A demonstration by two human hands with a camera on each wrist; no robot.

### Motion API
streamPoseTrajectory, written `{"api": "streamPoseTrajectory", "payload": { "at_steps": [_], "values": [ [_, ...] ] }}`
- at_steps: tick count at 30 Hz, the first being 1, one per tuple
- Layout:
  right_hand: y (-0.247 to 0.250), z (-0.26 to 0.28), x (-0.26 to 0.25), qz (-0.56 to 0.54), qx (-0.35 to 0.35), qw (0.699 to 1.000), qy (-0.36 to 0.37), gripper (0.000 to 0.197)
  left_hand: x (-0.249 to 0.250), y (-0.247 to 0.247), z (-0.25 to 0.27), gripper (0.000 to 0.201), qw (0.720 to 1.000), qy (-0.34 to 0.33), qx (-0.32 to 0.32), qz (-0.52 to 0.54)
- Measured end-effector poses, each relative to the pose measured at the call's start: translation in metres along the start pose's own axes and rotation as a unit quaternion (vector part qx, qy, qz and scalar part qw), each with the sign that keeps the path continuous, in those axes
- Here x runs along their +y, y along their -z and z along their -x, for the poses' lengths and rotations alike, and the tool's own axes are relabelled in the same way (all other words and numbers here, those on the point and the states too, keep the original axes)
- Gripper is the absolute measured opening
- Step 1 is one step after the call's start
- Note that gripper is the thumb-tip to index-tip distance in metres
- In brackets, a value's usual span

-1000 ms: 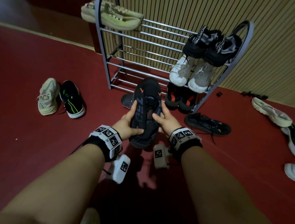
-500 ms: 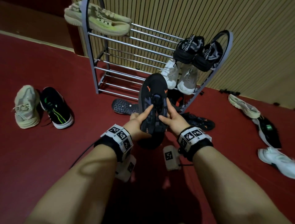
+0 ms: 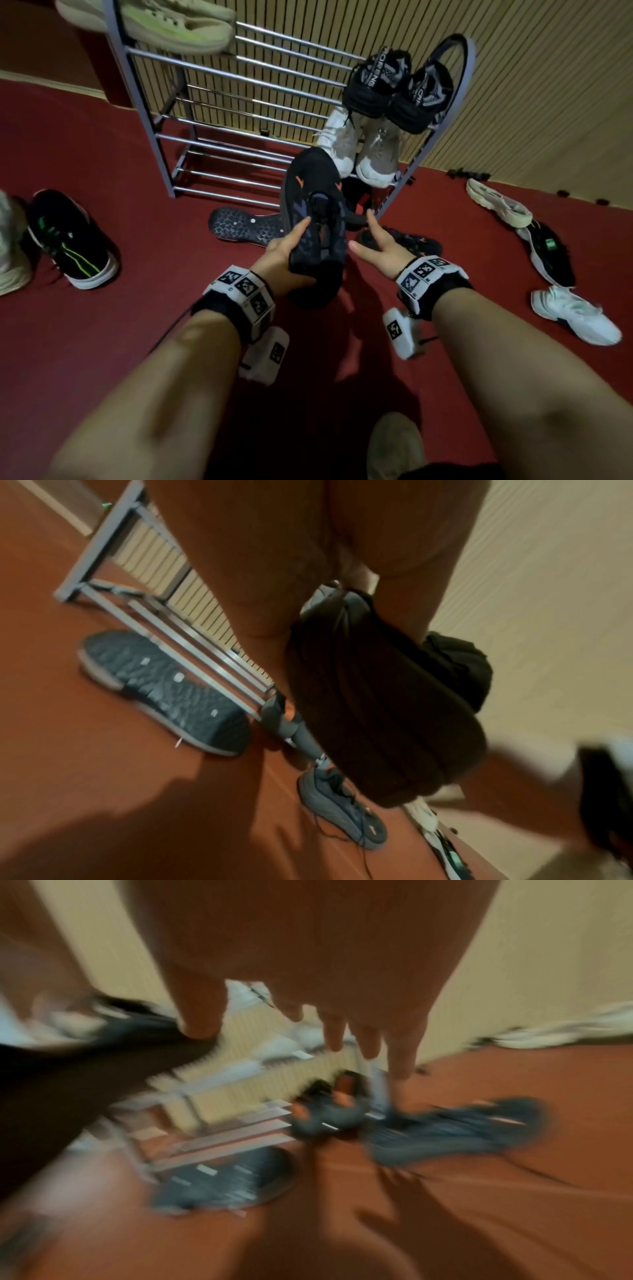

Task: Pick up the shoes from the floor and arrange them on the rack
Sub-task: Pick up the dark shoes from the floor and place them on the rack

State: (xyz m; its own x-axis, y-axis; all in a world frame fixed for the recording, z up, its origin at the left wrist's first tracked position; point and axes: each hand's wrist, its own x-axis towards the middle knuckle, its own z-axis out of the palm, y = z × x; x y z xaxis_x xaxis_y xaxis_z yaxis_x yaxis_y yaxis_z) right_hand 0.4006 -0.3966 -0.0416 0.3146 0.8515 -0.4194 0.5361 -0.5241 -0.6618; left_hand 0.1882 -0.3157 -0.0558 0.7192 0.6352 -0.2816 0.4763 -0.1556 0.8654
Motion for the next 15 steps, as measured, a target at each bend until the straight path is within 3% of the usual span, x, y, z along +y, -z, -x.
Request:
{"api": "streamPoseTrajectory", "payload": {
  "at_steps": [4,7,10,15],
  "values": [
    [0.019,-0.024,0.067,0.066,0.029,0.994,-0.085,0.100,-0.002,-0.014,-0.013,0.106,0.999,0.036,0.026,0.004],
    [0.029,-0.043,0.104,0.195,-0.019,0.969,-0.150,0.093,-0.007,-0.025,-0.026,0.105,0.996,0.056,0.050,0.041],
    [0.036,-0.071,0.136,0.235,-0.041,0.962,-0.135,0.095,0.003,-0.040,-0.050,0.104,0.992,0.058,0.073,0.083],
    [0.050,-0.097,0.144,0.261,-0.105,0.952,-0.123,0.087,0.016,-0.055,-0.075,0.097,0.990,0.073,0.097,0.073]
  ]
}}
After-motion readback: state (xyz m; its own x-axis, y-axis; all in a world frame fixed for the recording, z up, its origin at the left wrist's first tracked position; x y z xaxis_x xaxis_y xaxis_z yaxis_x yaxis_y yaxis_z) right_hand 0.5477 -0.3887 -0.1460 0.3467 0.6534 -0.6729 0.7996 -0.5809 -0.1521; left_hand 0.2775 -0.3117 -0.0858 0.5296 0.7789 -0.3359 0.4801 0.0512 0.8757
